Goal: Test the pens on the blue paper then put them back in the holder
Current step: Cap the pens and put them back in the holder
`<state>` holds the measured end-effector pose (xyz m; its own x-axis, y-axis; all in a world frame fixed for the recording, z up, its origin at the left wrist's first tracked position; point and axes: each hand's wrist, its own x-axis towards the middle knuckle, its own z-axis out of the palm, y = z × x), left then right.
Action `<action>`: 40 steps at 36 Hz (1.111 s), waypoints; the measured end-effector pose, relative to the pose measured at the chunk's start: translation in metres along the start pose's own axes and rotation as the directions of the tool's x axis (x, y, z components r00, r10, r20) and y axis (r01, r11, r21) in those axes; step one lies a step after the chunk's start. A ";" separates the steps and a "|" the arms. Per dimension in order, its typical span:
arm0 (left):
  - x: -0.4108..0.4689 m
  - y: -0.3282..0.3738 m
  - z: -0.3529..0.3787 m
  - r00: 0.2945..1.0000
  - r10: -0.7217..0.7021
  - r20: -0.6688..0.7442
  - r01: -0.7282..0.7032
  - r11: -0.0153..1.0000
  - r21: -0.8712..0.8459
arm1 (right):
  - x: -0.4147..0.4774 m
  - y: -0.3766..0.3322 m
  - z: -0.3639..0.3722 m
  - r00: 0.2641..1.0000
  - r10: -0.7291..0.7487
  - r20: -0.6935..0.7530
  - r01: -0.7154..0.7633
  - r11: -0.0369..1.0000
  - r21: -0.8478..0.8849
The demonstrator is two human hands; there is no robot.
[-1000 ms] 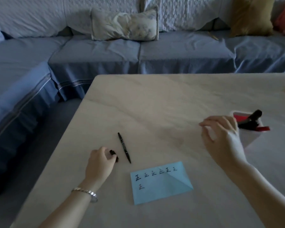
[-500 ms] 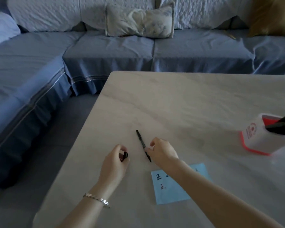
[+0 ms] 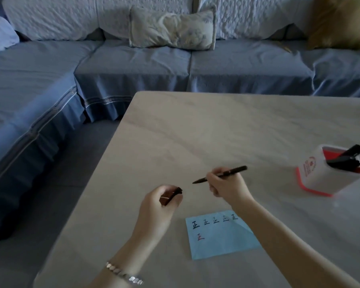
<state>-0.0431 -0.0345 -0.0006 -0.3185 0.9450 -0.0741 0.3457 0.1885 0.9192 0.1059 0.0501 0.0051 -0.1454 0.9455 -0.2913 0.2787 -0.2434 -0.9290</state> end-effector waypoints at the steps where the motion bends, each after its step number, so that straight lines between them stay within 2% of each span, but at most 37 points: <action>1: -0.003 0.006 0.005 1.000 0.009 0.028 -0.008 0.999 -0.035 | -0.010 -0.004 -0.012 0.999 -0.035 -0.031 0.038 0.995 0.091; 4: -0.009 0.022 0.019 0.996 0.052 0.077 -0.045 0.995 -0.094 | -0.041 -0.011 -0.042 0.988 -0.112 -0.109 0.137 0.954 0.265; 7: -0.014 0.036 0.031 0.992 0.075 0.098 -0.060 0.988 -0.146 | -0.061 -0.009 -0.063 0.978 -0.108 -0.177 0.161 0.932 0.324; 11: -0.020 0.048 0.044 0.987 0.084 0.138 -0.062 0.986 -0.158 | -0.076 -0.002 -0.079 0.973 -0.091 -0.214 0.160 0.930 0.330; 22: -0.031 0.064 0.055 0.967 0.072 0.243 -0.031 0.985 -0.170 | -0.083 0.007 -0.089 0.977 -0.074 -0.197 0.142 0.923 0.357; 30: -0.033 0.063 0.057 0.969 0.082 0.231 -0.063 0.994 -0.091 | -0.087 0.012 -0.084 0.983 -0.049 -0.177 0.113 0.921 0.374; 36: -0.034 0.061 0.054 0.974 0.068 0.216 -0.053 0.996 -0.076 | -0.089 0.011 -0.086 0.975 -0.059 -0.215 0.141 0.912 0.386; 40: -0.037 0.063 0.055 0.971 0.099 0.218 -0.089 0.994 -0.056 | -0.091 0.011 -0.084 0.986 -0.068 -0.154 0.124 0.913 0.389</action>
<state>0.0389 -0.0426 0.0391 -0.0829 0.9944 -0.0652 0.3221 0.0887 0.9425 0.2016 -0.0206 0.0408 -0.0164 0.9819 -0.1885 -0.1329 -0.1890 -0.9729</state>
